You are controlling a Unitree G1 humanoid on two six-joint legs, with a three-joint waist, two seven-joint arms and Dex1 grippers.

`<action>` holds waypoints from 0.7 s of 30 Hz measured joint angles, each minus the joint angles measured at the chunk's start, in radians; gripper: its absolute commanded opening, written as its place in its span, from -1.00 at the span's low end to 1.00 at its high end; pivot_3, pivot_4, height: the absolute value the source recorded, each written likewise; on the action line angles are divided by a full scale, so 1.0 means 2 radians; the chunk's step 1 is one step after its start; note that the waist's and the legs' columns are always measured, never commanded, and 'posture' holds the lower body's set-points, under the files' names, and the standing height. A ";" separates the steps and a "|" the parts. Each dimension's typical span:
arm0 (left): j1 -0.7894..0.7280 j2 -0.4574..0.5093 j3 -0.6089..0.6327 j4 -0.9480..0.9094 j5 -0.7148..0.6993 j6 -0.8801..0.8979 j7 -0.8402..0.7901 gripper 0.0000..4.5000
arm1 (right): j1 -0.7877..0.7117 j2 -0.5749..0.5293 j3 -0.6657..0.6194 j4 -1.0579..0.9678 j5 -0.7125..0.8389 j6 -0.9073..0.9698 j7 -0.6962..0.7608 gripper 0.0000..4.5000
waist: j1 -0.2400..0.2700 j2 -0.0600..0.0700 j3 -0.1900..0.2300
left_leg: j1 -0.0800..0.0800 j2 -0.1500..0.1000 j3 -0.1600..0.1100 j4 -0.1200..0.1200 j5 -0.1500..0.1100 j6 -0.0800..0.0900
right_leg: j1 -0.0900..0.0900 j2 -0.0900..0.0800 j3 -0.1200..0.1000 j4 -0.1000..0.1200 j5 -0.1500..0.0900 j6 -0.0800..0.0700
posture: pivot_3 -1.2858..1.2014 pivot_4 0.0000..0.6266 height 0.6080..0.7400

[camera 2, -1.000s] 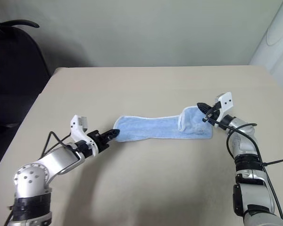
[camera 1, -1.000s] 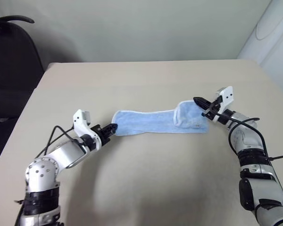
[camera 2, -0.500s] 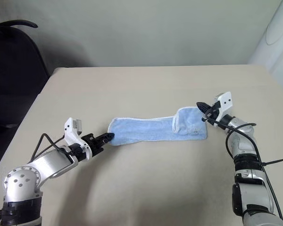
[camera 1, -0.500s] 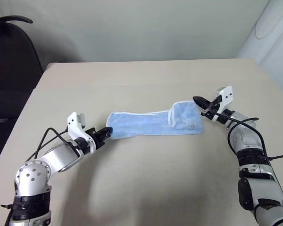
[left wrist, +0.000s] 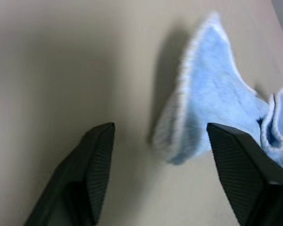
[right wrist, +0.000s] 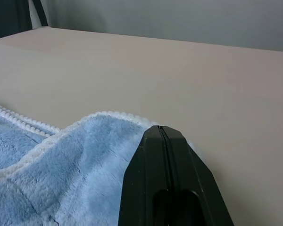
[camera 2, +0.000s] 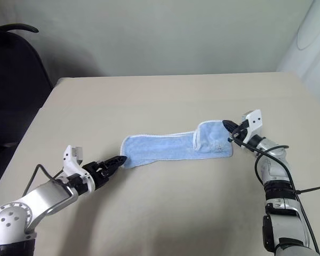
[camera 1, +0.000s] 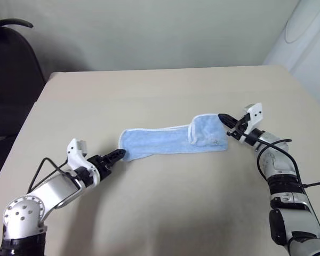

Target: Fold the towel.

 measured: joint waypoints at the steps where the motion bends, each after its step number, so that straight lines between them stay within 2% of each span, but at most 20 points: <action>1: 0.008 0.003 0.004 -0.003 -0.006 -0.002 0.000 0.54 | 0.000 0.002 0.000 0.000 0.000 0.000 0.000 -1.00 | 0.000 0.000 0.000 | 0.000 0.000 0.000 0.000 0.000 0.000 | 0.000 0.000 0.000 0.000 0.000 0.000 | 0.03 -0.52 1.00; 4: 0.037 0.012 0.012 -0.017 -0.031 -0.010 -0.001 0.80 | 0.000 0.010 0.001 0.002 0.000 0.000 0.000 -1.00 | -0.001 0.000 0.000 | 0.000 0.000 0.000 0.000 0.000 0.000 | 0.000 0.000 0.000 0.000 0.000 0.000 | 0.03 -0.52 1.00; 5: 0.043 0.014 0.012 -0.024 -0.040 -0.013 0.000 0.94 | -0.001 0.012 0.001 0.003 0.000 0.000 0.000 -1.00 | -0.001 0.000 0.000 | 0.000 0.000 0.000 0.000 0.000 0.000 | 0.000 0.000 0.000 0.000 0.000 0.000 | 0.03 -0.52 1.00; 6: 0.047 0.014 0.011 -0.029 -0.048 -0.018 0.001 0.98 | -0.001 0.014 0.002 0.005 0.000 -0.001 0.000 -1.00 | -0.001 0.000 0.000 | 0.000 0.000 -0.001 0.000 0.000 0.000 | 0.000 0.000 0.000 0.000 0.000 -0.001 | 0.03 -0.52 1.00; 12: 0.036 -0.017 -0.025 -0.045 -0.064 -0.064 0.046 0.98 | -0.009 0.020 0.002 0.018 0.000 -0.001 0.000 -1.00 | 0.003 0.002 0.000 | 0.000 -0.001 -0.001 0.000 0.000 0.000 | 0.001 0.000 -0.001 0.001 0.000 -0.001 | 0.03 -0.52 1.00; 21: -0.045 -0.072 -0.098 -0.018 -0.058 -0.097 0.082 0.98 | -0.005 0.029 0.006 0.012 0.000 -0.002 -0.003 -1.00 | 0.011 0.003 0.000 | 0.000 -0.001 -0.001 0.000 0.000 0.000 | 0.002 -0.001 -0.002 0.001 0.000 -0.001 | 0.03 -0.52 1.00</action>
